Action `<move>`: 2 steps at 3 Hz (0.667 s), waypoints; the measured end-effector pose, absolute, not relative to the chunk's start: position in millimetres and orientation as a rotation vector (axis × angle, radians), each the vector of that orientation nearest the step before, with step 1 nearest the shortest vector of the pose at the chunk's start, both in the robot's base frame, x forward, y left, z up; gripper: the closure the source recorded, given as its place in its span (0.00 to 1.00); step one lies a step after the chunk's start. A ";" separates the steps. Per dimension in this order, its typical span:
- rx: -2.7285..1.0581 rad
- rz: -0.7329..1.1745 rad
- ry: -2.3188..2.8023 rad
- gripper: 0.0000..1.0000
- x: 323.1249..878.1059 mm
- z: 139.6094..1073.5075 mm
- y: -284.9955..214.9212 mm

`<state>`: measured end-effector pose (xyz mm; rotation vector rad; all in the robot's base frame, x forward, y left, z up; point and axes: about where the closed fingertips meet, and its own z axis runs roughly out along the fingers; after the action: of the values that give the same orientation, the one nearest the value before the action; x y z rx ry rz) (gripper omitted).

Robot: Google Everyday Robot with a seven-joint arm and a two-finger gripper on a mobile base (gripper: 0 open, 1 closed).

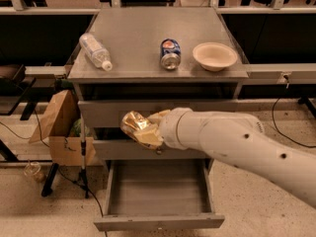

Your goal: Place orange can into bottom drawer

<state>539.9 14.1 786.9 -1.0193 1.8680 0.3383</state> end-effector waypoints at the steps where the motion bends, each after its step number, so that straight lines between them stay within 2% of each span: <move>1: -1.129 0.215 1.953 1.00 525.8 721.9 1.3; 2: -1.150 0.178 1.975 1.00 533.2 707.2 -5.8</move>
Offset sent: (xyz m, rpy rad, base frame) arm -0.0132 -0.0101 -0.0572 -0.1410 0.0305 0.0022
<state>533.2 -5.8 707.2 -1.1495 1.9746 0.1783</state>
